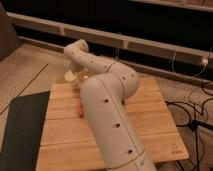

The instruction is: Place the ceramic cup in the ceramic bowl

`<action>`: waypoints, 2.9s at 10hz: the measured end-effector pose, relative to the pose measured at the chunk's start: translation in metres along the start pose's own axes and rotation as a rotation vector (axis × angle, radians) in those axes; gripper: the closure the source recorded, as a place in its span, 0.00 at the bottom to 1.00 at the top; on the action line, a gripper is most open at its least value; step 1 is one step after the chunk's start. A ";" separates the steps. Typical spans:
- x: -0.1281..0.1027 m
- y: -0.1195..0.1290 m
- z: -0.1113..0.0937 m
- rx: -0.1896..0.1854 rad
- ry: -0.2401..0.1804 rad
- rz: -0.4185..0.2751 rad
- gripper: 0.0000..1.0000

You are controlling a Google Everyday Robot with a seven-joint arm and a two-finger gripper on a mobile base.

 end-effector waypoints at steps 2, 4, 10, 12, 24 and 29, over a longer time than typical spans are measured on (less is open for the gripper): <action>-0.013 -0.021 -0.023 0.036 -0.037 0.027 1.00; -0.014 -0.061 -0.050 0.092 -0.065 0.089 1.00; 0.043 -0.157 -0.105 0.227 -0.080 0.313 1.00; 0.069 -0.164 -0.106 0.245 -0.060 0.363 1.00; 0.143 -0.210 -0.057 0.212 -0.015 0.527 1.00; 0.141 -0.218 -0.026 0.126 -0.092 0.553 0.67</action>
